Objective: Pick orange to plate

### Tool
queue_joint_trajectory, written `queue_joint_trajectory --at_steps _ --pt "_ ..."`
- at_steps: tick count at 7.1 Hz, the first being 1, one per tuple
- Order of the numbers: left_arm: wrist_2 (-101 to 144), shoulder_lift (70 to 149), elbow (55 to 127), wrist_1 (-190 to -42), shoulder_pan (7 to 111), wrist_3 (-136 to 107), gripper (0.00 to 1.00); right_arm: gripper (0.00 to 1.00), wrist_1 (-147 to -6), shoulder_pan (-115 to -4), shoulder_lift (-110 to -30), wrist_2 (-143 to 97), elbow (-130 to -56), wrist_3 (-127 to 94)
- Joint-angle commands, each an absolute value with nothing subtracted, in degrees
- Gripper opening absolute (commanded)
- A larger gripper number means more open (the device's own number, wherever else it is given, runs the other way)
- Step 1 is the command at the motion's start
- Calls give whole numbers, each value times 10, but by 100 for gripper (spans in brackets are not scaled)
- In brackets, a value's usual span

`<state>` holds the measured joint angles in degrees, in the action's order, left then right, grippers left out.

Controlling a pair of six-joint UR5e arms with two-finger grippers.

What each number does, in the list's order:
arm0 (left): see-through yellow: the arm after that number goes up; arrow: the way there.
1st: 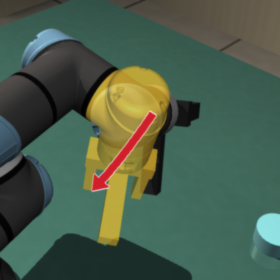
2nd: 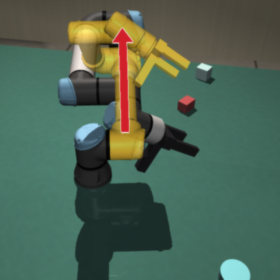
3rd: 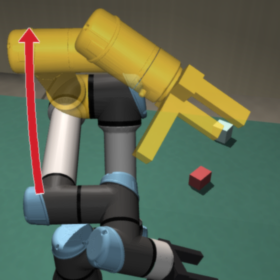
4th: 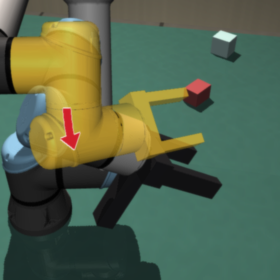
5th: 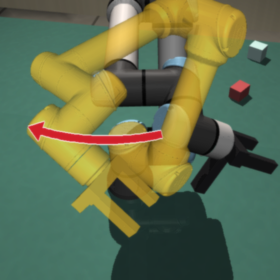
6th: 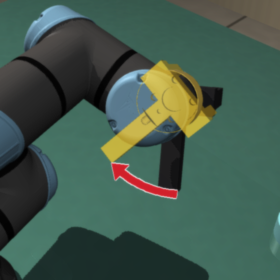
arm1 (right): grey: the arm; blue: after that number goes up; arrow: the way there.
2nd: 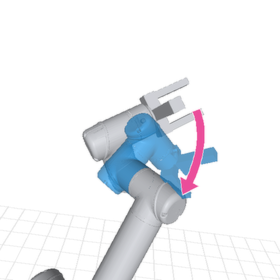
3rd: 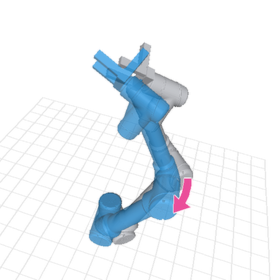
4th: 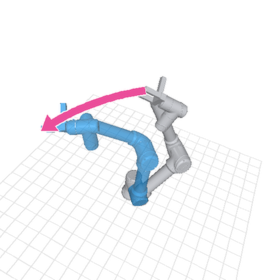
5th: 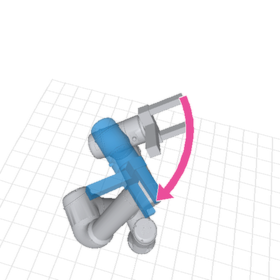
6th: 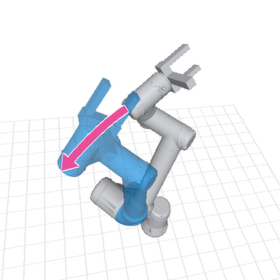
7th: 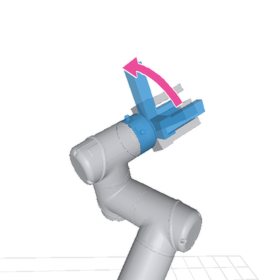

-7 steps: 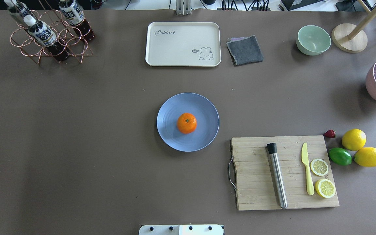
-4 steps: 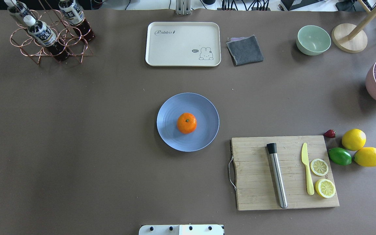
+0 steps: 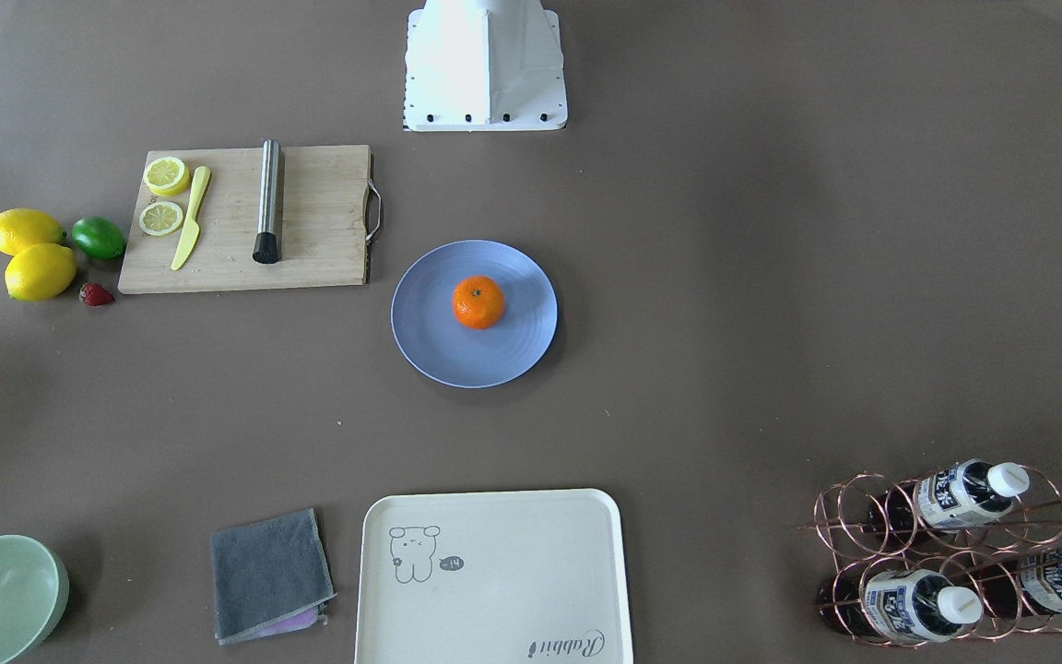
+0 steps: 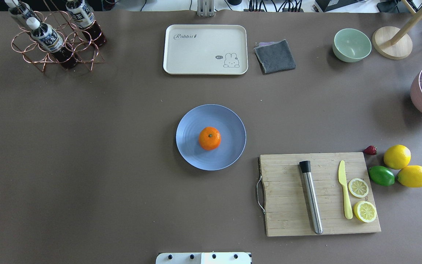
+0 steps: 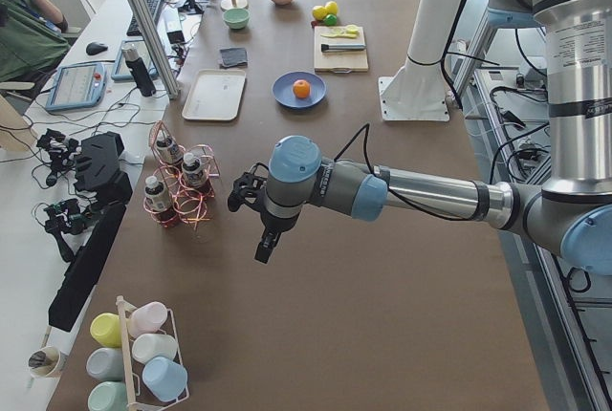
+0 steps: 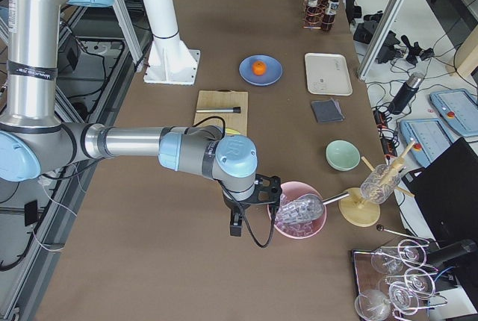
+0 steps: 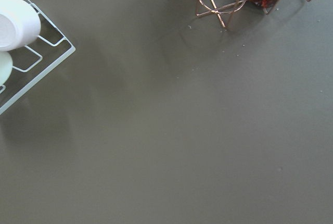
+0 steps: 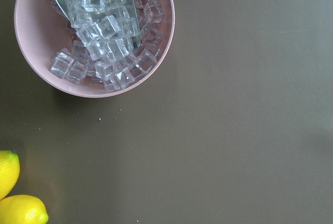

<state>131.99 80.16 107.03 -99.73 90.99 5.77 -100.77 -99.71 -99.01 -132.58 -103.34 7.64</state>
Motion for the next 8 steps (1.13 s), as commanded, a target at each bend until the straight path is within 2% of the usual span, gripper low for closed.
queue_joint_trajectory --at_steps 1,8 --pt "1309 794 1068 -996 912 61 98 100 -1007 -995 -988 -1329 -1031 68" --pt "1310 794 1062 -998 912 59 98 100 -970 -994 -998 -1329 -1030 67"
